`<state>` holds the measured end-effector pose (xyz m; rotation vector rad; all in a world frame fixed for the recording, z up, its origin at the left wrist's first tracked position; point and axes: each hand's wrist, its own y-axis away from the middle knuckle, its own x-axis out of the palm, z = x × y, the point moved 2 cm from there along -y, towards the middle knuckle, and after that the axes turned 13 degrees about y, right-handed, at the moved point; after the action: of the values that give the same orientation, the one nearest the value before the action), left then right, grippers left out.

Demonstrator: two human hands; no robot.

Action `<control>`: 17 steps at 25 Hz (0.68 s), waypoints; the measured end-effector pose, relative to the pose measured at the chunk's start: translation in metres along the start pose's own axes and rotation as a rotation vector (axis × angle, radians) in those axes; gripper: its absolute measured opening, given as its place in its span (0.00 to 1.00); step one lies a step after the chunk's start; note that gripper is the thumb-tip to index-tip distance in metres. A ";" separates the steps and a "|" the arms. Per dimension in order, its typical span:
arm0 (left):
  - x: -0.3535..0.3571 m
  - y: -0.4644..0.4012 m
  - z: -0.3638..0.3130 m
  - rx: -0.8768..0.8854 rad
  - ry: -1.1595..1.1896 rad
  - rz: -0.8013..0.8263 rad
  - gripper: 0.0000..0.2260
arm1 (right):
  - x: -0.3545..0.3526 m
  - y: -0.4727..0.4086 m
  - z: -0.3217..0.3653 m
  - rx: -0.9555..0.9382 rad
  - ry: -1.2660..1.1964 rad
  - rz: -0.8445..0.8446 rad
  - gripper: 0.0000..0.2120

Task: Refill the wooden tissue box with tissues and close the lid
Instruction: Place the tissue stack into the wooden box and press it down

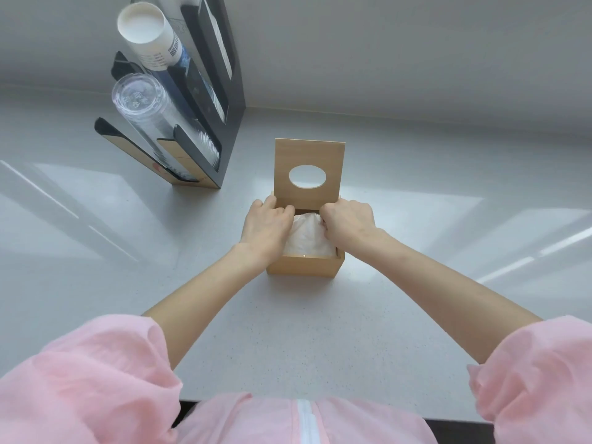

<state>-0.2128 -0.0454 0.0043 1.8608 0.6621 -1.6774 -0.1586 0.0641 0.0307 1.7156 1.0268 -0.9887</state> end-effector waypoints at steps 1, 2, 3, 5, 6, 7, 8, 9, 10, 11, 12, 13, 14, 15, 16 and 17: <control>0.001 -0.001 -0.003 0.018 -0.044 0.029 0.07 | 0.001 -0.002 0.004 -0.016 0.061 0.019 0.10; 0.000 -0.002 -0.006 0.037 -0.070 0.057 0.08 | 0.001 -0.002 0.007 -0.030 0.115 0.034 0.12; 0.000 -0.004 -0.009 0.058 -0.085 0.083 0.09 | 0.000 -0.003 0.009 -0.050 0.162 0.038 0.11; 0.001 -0.009 -0.014 0.089 -0.112 0.127 0.11 | -0.001 -0.004 0.017 -0.092 0.218 0.023 0.07; 0.001 -0.012 -0.015 0.096 -0.136 0.148 0.12 | -0.001 -0.004 0.022 -0.106 0.243 0.017 0.09; 0.001 -0.014 -0.015 0.101 -0.164 0.165 0.13 | 0.002 -0.004 0.026 -0.125 0.260 0.018 0.10; 0.002 -0.016 -0.016 0.103 -0.189 0.181 0.12 | 0.004 -0.005 0.029 -0.132 0.260 0.024 0.10; 0.002 -0.017 -0.016 0.105 -0.208 0.195 0.12 | 0.007 -0.006 0.030 -0.130 0.260 0.029 0.10; 0.003 -0.018 -0.015 0.106 -0.221 0.208 0.12 | 0.008 -0.009 0.031 -0.121 0.258 0.029 0.10; 0.004 -0.018 -0.014 0.109 -0.229 0.225 0.11 | 0.009 -0.010 0.030 -0.121 0.255 0.034 0.10; 0.004 -0.018 -0.013 0.114 -0.228 0.239 0.11 | 0.010 -0.011 0.030 -0.121 0.243 0.035 0.10; 0.003 -0.019 -0.011 0.119 -0.216 0.247 0.10 | 0.010 -0.011 0.029 -0.123 0.223 0.036 0.10; 0.002 -0.020 -0.010 0.123 -0.195 0.255 0.11 | 0.008 -0.010 0.028 -0.122 0.193 0.036 0.11; 0.000 -0.020 -0.009 0.123 -0.162 0.268 0.12 | 0.005 -0.009 0.027 -0.125 0.162 0.024 0.12; -0.003 -0.020 -0.007 0.116 -0.121 0.284 0.15 | 0.003 -0.007 0.025 -0.135 0.140 0.016 0.13; -0.005 -0.019 -0.004 0.109 -0.084 0.304 0.18 | 0.003 -0.005 0.024 -0.159 0.127 0.000 0.13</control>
<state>-0.2234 -0.0283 0.0086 1.8463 0.2414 -1.6055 -0.1670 0.0441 0.0197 1.6627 1.1559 -0.7837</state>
